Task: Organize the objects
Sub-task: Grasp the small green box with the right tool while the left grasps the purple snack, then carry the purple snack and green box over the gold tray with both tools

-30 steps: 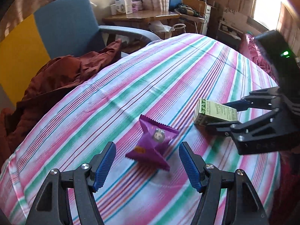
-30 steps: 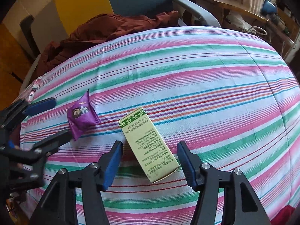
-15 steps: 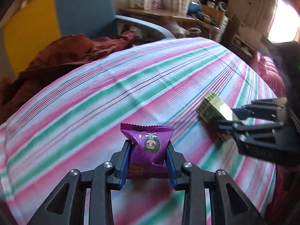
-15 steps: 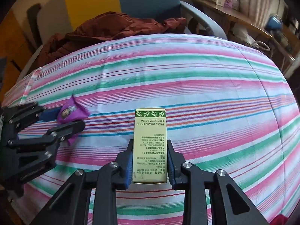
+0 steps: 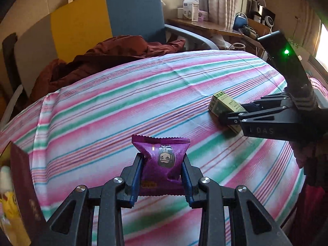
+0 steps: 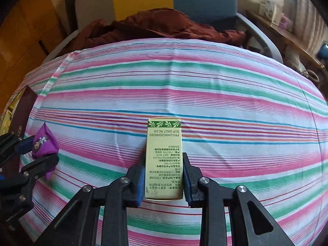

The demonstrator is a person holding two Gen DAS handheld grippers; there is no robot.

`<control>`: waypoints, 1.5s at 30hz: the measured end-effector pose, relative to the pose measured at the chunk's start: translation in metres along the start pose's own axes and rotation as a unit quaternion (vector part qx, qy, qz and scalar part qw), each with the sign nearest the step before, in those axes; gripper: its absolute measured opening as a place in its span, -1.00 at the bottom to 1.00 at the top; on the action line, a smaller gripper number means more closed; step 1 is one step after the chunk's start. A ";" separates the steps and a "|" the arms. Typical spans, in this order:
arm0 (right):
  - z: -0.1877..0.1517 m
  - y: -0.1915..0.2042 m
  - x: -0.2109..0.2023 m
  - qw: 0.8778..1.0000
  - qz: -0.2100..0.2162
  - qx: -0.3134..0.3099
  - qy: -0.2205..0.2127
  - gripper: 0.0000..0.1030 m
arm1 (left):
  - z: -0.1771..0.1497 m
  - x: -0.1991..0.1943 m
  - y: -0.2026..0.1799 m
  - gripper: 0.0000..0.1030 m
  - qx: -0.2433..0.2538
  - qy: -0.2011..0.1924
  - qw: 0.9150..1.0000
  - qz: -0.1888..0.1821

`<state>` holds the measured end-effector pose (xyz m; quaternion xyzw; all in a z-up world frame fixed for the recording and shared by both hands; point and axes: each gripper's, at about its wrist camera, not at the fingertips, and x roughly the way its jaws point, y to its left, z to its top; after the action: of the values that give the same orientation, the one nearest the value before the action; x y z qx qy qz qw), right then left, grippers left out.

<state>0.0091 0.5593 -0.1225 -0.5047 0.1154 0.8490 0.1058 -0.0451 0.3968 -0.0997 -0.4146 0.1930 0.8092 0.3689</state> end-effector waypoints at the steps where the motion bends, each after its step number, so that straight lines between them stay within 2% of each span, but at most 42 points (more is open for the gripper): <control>1: 0.001 0.004 0.002 1.000 0.004 -0.002 -0.002 -0.41 | -0.002 -0.002 0.000 -0.33 -0.002 0.000 1.000 0.002; 11: -0.003 0.026 0.002 0.999 0.018 -0.031 -0.003 -0.41 | -0.020 -0.013 0.002 -0.33 -0.007 0.007 1.000 0.011; 28: -0.007 0.054 0.006 0.998 0.020 -0.057 0.003 -0.41 | -0.027 -0.053 0.014 -0.33 -0.019 -0.021 1.000 0.013; 38: -0.012 0.104 0.004 0.997 0.030 -0.061 0.022 -0.41 | -0.046 -0.100 0.057 -0.33 -0.064 -0.044 0.997 0.016; 45: -0.007 0.162 -0.018 0.995 0.071 -0.072 0.001 -0.41 | -0.077 -0.146 0.113 -0.33 -0.123 -0.067 0.989 0.045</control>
<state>-0.0245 0.4023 -0.0953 -0.5023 0.0894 0.8600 0.0084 -0.0341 0.2111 -0.0255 -0.3925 0.0853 0.8687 0.2900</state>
